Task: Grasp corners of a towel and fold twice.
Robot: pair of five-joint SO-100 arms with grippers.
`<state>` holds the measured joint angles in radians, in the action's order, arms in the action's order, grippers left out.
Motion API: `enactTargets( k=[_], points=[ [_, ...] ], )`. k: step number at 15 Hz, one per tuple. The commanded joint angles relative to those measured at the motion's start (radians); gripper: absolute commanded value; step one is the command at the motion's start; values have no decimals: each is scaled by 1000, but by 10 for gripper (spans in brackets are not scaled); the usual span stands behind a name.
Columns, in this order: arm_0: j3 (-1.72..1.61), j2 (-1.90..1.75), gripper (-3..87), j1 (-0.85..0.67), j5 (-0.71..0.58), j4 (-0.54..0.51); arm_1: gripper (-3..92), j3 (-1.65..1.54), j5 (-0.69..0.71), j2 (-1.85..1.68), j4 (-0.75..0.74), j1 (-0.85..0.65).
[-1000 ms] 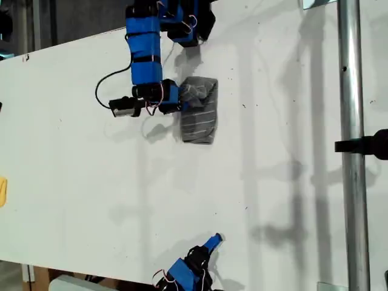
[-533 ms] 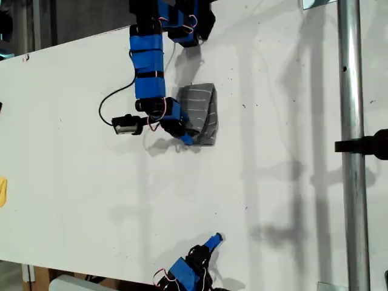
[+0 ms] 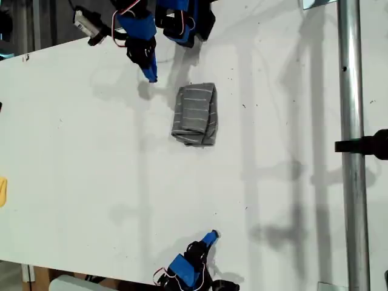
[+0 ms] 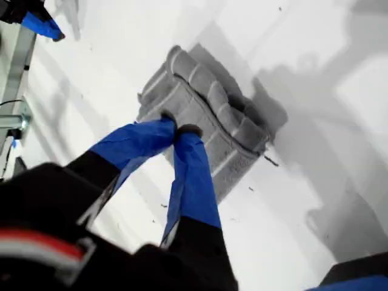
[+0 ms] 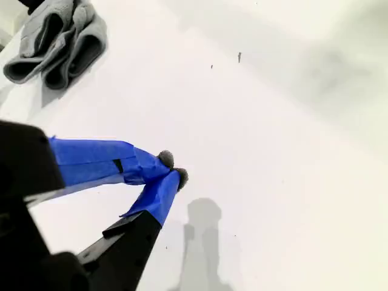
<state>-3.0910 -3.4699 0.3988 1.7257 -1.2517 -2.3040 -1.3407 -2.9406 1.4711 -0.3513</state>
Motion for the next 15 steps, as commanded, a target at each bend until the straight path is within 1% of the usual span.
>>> enactTargets(
  k=[1,2,3,4,5,6,7,9,11,12,15],
  points=[
    [-26,-8,-1,-51,-3,-14,-3,-236,-126,-278,-14,69],
    [-28,-8,15,-58,2,-23,-3,-325,-170,-334,-21,78],
    [-28,-8,16,-63,6,-28,-3,-322,-170,-321,-25,72],
    [-28,-8,18,-67,44,-44,-2,-324,-166,-341,-23,46],
    [-28,-6,18,-78,48,-44,32,-330,-166,-341,-35,44],
    [-28,-6,18,-92,9,-44,86,-353,-172,-341,-67,72],
    [-28,-6,18,-92,-183,-44,87,-396,-163,-348,-75,97],
    [-29,-6,16,-84,-781,-37,87,-509,-202,-350,-98,140],
    [-29,-6,15,-89,-744,-41,88,-581,-202,-350,-92,114],
    [-29,-6,15,-89,-744,-41,88,-577,-169,-350,-52,89],
    [-29,-6,15,-89,-744,-41,98,-578,-167,-350,-52,61]
  ],
)
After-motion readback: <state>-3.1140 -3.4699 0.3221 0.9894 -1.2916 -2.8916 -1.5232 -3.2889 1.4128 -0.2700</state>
